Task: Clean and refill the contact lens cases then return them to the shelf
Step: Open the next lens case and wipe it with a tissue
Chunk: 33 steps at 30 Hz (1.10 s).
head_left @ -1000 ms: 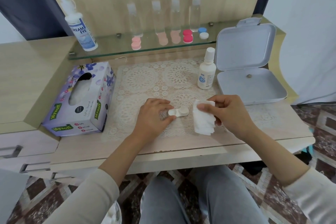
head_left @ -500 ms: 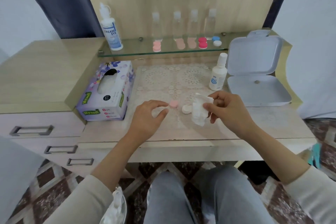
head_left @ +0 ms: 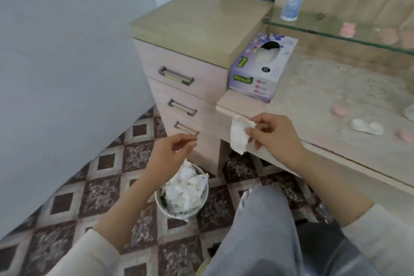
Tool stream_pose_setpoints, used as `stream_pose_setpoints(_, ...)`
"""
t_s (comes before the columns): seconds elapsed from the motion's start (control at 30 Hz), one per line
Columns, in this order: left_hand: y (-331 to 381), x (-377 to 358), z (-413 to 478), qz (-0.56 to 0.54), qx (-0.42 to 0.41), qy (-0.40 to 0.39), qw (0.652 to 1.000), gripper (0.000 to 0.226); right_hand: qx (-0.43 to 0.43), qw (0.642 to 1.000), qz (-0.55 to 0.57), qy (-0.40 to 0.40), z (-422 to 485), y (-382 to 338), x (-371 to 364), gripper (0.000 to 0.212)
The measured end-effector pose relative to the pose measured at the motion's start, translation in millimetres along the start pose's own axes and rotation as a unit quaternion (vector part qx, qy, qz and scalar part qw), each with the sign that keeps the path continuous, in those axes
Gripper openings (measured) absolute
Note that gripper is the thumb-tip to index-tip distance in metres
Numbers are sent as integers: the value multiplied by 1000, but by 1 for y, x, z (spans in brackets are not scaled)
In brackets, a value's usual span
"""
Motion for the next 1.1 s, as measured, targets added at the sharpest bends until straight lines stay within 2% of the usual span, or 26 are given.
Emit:
stream_pose_setpoints(0.07,-32,20,-13,25,32,18,999,11,-11,999,-7,-41,4,8,-44,12)
stream_pose_setpoints(0.13,-60,33,-23,31,62,22,997,11,-26,996,-13,-79,6,21,-86,18)
stream_pose_setpoints(0.2,-85,42,-30,37,89,26,995,10,-42,993,-26,-109,10,39,-124,11)
stream_pose_setpoints(0.27,-109,49,-33,54,114,31,992,8,-55,989,-53,-127,13,61,-156,4)
stream_pose_setpoints(0.37,-143,53,-36,85,150,27,985,7,-85,980,-96,-154,16,96,-196,11)
stream_pose_setpoints(0.5,-167,56,-36,97,171,13,980,11,-103,965,-160,-183,17,128,-234,5)
stream_pose_setpoints(0.6,-175,58,-34,94,178,11,980,9,-126,952,-188,-204,16,147,-253,10)
stream_pose_setpoints(0.8,-185,54,-30,87,191,3,978,12,-161,942,-179,-232,21,161,-263,35)
stream_pose_setpoints(1.1,-176,42,-25,84,190,-13,978,14,-172,945,-180,-212,21,162,-233,38)
Point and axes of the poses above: each hand's wrist, its own z-axis towards the middle knuckle, its own x-axis out of the back of the hand, y = z × x, the point moved 8 cm from there along z, towards the middle knuckle, and after that the axes turned 4 degrees about y, right-handed, at the moved point
